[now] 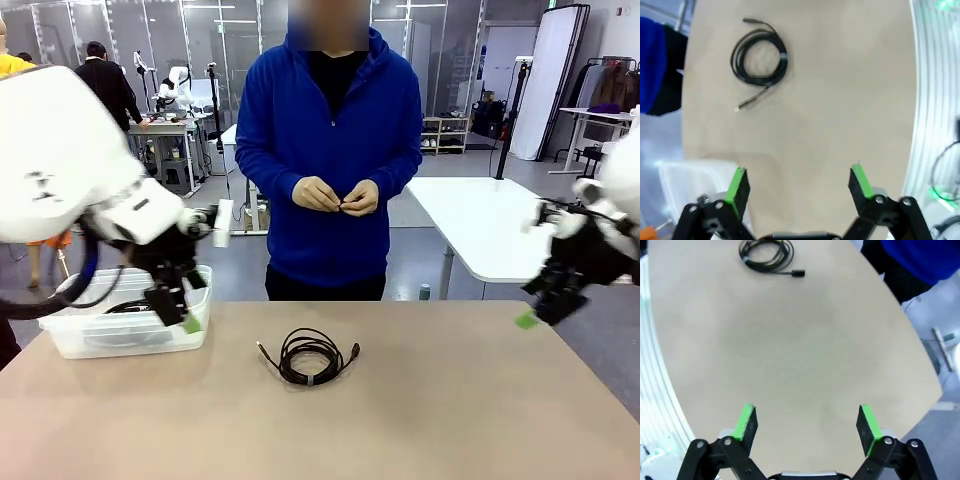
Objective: Organize and store the cables.
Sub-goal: Place the USB Extension Cable into the Organizing box.
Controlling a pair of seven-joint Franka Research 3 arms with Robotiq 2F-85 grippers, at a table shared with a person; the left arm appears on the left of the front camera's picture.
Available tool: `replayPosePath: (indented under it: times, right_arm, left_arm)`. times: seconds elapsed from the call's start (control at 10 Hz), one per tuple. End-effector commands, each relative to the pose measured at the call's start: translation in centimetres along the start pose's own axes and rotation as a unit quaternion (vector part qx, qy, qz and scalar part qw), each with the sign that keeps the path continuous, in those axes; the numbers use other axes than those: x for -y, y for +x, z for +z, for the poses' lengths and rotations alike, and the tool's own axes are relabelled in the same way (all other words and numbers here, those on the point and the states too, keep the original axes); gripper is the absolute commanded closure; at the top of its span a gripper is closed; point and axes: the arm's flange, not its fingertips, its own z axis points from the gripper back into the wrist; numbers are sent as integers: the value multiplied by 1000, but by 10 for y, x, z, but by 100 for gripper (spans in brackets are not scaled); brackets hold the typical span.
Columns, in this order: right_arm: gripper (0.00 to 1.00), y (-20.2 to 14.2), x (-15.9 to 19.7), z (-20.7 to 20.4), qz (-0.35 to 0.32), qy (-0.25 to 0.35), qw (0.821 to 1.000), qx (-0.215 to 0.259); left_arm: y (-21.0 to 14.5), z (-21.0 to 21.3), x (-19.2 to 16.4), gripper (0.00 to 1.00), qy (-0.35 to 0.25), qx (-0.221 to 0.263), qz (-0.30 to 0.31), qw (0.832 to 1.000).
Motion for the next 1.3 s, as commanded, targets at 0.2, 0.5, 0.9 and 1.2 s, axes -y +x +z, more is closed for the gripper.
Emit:
replayPosePath:
  times: [0.2,0.5,0.9,1.2]
  right_arm:
    - [0,-129,11,44,63,41,990,116]
    - [0,-199,10,37,116,72,975,177]
    - [0,-186,-5,46,106,57,979,166]
    - [0,-186,-5,46,106,57,979,166]
  left_arm:
    - [60,-45,-20,0,-73,-78,-29,994]
    - [74,-93,-13,0,-74,-83,-2,994]
    - [70,-101,-5,0,-90,-79,-6,993]
    - [70,-101,-5,0,-90,-79,-6,993]
